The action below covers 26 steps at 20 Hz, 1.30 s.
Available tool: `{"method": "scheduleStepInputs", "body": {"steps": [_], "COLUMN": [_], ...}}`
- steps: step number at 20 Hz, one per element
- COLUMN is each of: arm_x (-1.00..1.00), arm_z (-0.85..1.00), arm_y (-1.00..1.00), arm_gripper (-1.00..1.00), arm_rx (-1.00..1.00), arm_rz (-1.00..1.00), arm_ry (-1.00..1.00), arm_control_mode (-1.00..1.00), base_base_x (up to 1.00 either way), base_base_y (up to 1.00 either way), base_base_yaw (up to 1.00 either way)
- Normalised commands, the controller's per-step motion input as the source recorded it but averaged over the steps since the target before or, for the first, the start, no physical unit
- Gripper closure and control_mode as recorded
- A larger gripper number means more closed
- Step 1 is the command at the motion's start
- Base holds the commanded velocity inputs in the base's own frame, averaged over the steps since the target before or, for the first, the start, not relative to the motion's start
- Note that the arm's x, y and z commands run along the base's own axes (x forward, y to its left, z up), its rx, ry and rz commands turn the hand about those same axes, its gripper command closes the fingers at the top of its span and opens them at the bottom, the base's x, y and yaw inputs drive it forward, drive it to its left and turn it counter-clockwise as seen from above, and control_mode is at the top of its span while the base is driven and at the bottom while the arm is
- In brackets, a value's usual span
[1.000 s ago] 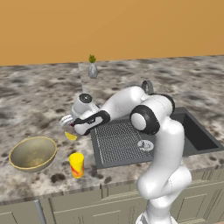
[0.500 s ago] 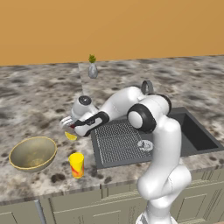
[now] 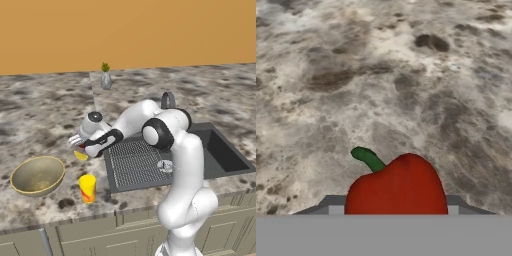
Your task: Remove the lemon wedge and bell pepper from the sink. Then move the bowl and cup from the counter to the sink for washing.
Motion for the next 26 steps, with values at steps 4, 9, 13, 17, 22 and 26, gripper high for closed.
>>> {"method": "scheduleStepInputs", "body": {"steps": [4,9,13,17,22,26], "arm_x": [0.09,0.07,0.07,0.08,0.08,0.09], "arm_z": [-0.14,-0.16,-0.15,-0.14,-0.14,-0.14], "arm_y": [0.05,0.06,0.05,0.06,0.06,0.05], "arm_gripper": [1.0,1.0,1.0,1.0,1.0,1.0], "arm_rx": [0.0,0.0,0.0,0.0,0.0,0.0], "arm_rz": [0.0,0.0,0.0,0.0,0.0,0.0], "arm_ry": [0.0,0.0,0.0,0.0,0.0,0.0], "arm_control_mode": [-1.0,-1.0,-1.0,-1.0,-1.0,-1.0], "base_base_x": [0.0,0.0,0.0,0.0,0.0,0.0], "base_base_y": [0.0,0.0,0.0,0.0,0.0,0.0], "base_base_yaw": [0.0,0.0,0.0,0.0,0.0,0.0]}}
